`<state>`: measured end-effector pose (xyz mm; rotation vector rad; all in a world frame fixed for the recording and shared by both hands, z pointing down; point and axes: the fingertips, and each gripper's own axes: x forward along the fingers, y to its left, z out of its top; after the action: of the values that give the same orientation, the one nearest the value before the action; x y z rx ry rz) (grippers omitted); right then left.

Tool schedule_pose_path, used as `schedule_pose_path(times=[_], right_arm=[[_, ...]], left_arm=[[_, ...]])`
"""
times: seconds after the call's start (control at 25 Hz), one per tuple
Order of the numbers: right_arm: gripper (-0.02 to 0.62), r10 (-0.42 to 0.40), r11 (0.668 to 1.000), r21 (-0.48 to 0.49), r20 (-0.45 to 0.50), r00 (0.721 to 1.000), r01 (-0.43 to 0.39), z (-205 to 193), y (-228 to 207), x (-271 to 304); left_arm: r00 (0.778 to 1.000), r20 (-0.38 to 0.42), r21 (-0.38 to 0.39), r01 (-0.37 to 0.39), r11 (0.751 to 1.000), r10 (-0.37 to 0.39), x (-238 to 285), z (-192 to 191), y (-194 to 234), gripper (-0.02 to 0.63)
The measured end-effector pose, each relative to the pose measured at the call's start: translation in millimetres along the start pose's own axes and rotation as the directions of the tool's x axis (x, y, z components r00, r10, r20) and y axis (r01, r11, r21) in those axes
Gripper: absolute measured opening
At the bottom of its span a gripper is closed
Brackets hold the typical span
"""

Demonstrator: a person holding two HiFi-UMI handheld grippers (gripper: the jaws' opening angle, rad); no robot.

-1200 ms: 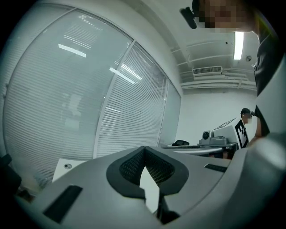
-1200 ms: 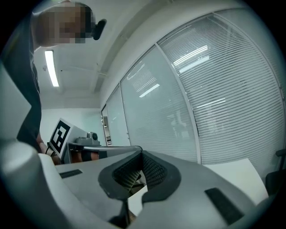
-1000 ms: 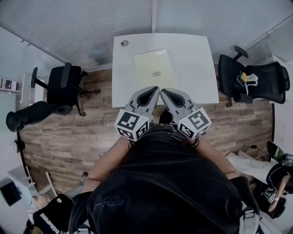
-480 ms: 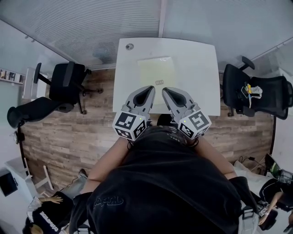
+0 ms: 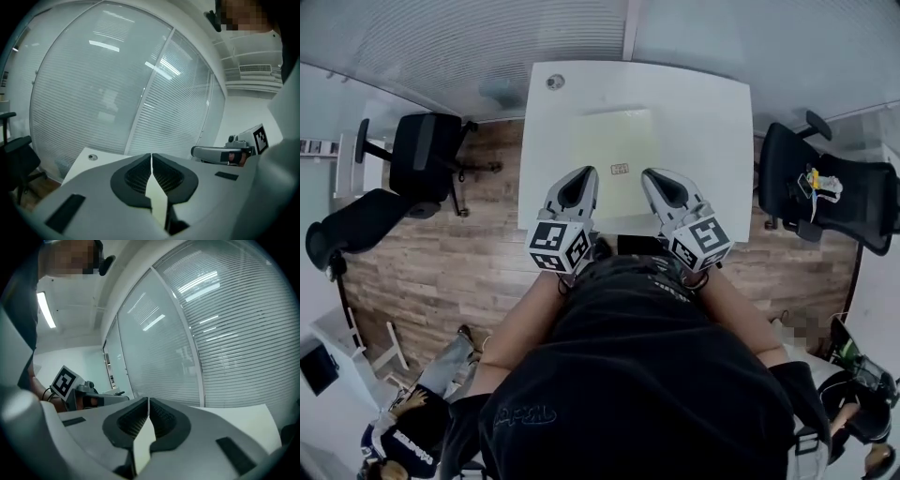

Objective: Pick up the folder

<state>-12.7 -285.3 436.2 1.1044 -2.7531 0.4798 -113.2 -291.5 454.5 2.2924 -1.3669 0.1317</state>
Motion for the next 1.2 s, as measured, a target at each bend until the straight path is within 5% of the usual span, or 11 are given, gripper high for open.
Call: schedule_pose_path(times=[0.52, 1.2], right_arm=[[0.027, -0.021, 0.996, 0.076, -0.238, 0.971, 0.04, -117, -89, 45], [0.22, 0.046, 0.975, 0.217, -0.417, 0.908, 0.05, -201, -136, 70]], left_arm=[[0.969, -0.213, -0.059, -0.141, 0.988, 0.125, 54, -103, 93, 0.107], [0.906, -0.403, -0.16, -0.209, 0.965, 0.13, 83, -184, 134, 0.252]])
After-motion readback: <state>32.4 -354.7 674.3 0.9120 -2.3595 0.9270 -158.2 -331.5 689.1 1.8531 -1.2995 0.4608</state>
